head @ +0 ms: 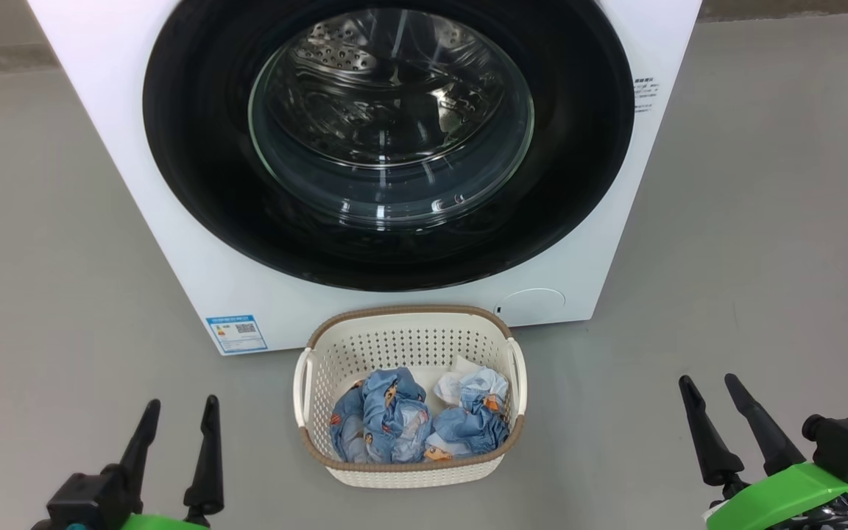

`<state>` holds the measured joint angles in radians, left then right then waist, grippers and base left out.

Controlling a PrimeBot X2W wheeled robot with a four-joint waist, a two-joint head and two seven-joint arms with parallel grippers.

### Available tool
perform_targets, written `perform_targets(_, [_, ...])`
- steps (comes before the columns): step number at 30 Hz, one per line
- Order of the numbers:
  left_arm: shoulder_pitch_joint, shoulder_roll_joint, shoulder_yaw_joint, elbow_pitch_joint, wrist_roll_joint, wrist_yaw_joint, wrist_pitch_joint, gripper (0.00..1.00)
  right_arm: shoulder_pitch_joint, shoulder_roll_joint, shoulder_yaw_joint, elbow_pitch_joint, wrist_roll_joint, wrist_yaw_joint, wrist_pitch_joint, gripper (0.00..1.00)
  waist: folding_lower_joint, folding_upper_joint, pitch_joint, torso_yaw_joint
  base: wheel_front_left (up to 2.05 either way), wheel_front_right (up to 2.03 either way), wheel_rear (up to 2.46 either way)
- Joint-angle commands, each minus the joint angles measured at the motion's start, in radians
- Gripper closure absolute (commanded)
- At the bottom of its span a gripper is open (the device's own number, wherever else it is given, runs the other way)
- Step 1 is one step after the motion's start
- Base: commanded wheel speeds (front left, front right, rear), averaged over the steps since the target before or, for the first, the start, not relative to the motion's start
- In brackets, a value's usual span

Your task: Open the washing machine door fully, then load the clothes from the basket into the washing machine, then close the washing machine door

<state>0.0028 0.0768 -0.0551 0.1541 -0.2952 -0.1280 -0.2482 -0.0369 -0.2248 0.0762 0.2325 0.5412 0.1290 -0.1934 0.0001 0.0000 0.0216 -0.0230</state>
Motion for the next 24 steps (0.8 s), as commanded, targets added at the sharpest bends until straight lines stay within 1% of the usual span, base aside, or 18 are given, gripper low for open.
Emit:
perform_targets(1, [-0.009,0.016,0.032,-0.031,0.031,-0.003,-0.014,0.00,-0.008,-0.022,0.014,-0.032,-0.027,0.002,-0.014,0.00,0.0000,0.0000,-0.001,0.000,0.00,0.00,0.00])
perform_targets(12, [-0.011,0.020,0.035,-0.001,0.014,-0.003,-0.014,0.00,0.006,-0.009,-0.016,-0.042,-0.034,0.002,-0.010,0.00,0.0000,0.0000,0.001,-0.002,0.00,0.00,0.00])
perform_targets(24, [-0.020,0.024,0.036,0.021,0.012,-0.003,-0.014,0.00,0.012,0.002,-0.019,-0.041,-0.039,0.002,-0.012,0.00,0.0000,0.0000,0.005,-0.001,0.00,0.00,0.00])
